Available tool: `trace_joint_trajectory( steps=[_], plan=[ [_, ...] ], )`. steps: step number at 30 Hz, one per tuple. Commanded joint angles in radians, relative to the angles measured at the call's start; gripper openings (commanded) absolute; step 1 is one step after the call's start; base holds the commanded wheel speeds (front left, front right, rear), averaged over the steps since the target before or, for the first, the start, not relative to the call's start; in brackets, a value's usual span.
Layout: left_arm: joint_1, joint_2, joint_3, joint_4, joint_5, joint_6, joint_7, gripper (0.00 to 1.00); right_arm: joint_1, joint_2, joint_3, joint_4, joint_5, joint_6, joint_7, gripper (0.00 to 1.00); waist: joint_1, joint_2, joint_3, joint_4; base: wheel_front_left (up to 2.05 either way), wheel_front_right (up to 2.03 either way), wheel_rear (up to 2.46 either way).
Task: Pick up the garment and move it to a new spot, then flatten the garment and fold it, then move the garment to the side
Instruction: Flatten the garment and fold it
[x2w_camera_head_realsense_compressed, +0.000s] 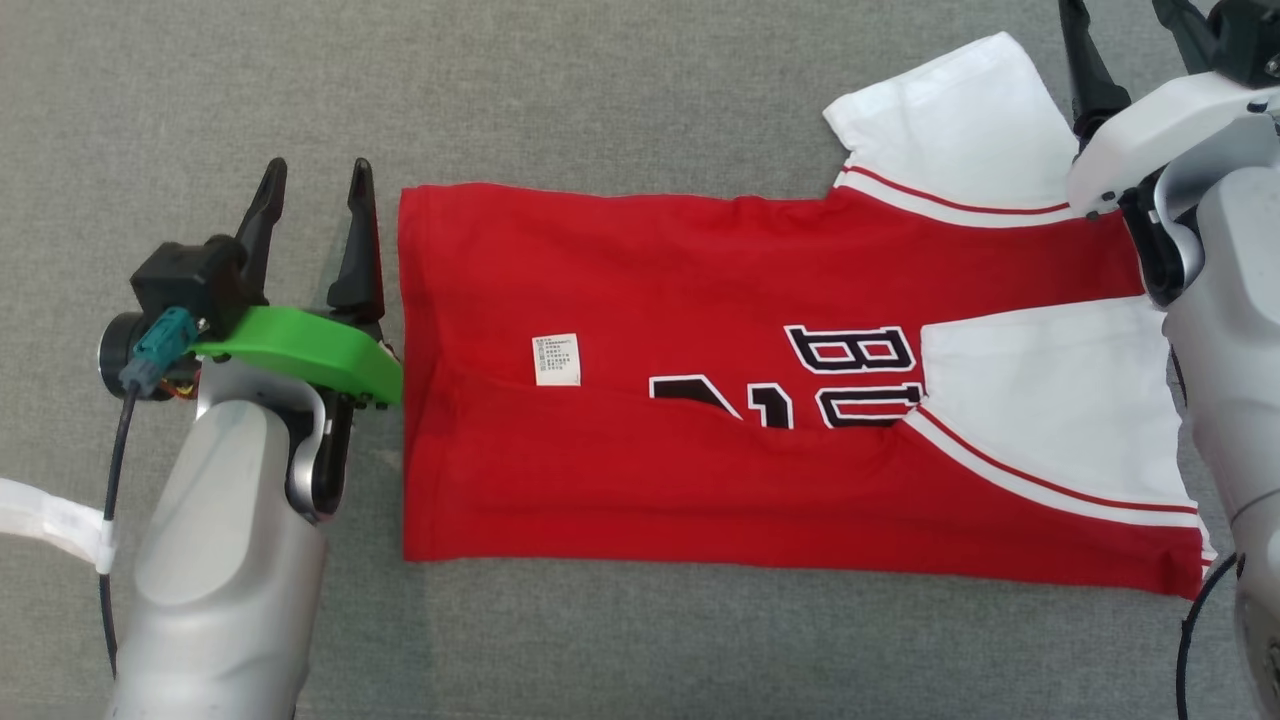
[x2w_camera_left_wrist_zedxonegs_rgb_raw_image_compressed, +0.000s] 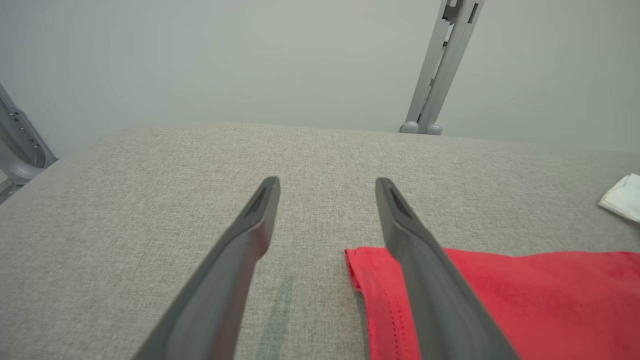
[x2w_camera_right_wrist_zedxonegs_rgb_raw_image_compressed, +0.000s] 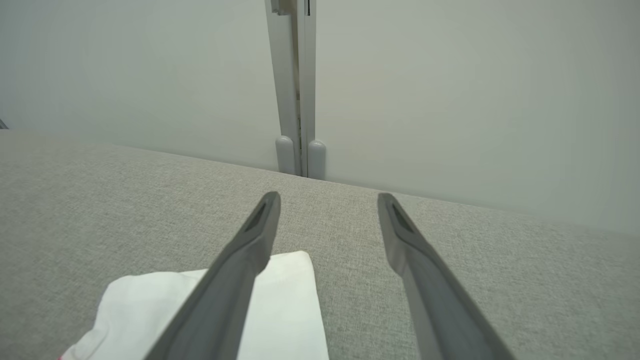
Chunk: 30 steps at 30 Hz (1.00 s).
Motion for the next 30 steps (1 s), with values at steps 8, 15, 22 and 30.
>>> trace_joint_trajectory(
  steps=[8,15,22,30],
  plan=[
    [0.154,0.001,0.058,-0.016,0.1,0.003,-0.003,1.0,0.245,0.029,-0.026,-0.201,-0.01,-0.002,-0.004,1.0,0.0,0.0,-0.182,-0.05,0.0,0.0,0.0],
    [0.324,-0.028,0.131,-0.043,0.13,0.003,-0.003,1.0,0.452,0.059,-0.068,-0.303,0.023,-0.002,-0.004,1.0,0.0,0.0,-0.327,-0.07,0.0,0.0,0.0],
    [0.494,-0.044,0.154,-0.118,0.164,0.003,-0.003,1.0,0.657,0.096,-0.114,-0.393,0.057,-0.002,-0.004,1.0,0.0,0.0,-0.418,-0.096,0.0,0.0,0.0],
    [0.619,-0.061,0.166,-0.204,0.183,0.003,-0.001,1.0,0.836,0.147,-0.182,-0.509,0.049,-0.002,-0.004,1.0,0.0,0.0,-0.439,-0.128,0.0,0.0,0.0]
  ],
)
